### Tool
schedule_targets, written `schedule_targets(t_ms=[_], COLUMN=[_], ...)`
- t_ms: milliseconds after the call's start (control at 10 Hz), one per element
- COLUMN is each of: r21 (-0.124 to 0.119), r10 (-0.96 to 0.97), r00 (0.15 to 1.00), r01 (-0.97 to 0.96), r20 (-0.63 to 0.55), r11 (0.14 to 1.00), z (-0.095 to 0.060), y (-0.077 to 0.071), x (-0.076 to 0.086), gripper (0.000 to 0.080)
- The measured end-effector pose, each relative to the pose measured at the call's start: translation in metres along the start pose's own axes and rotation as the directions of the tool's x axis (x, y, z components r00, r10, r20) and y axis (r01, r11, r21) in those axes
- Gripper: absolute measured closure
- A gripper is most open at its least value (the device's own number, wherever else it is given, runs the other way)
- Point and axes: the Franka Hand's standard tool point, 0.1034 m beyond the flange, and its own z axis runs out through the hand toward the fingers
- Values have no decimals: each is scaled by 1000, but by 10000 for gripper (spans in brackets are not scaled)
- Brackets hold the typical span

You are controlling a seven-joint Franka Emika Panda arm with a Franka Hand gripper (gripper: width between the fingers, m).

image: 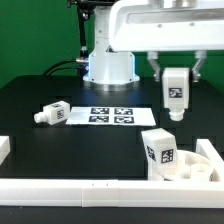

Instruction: Assemble stool

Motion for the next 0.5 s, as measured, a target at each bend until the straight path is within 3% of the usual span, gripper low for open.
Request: schedule_targets(t_ms=[100,200,300,500], r21=[-24,-21,-6,-7], r10=[-89,-159,-146,-147], r00=[995,981,979,980], r01=[88,158,147,148], r20=[-51,-108,-141,-131], r11=[996,987,989,989], z=[1,4,6,8], y=[-9,-21,-22,-21], x=[12,16,14,12], gripper=[465,465,465,465])
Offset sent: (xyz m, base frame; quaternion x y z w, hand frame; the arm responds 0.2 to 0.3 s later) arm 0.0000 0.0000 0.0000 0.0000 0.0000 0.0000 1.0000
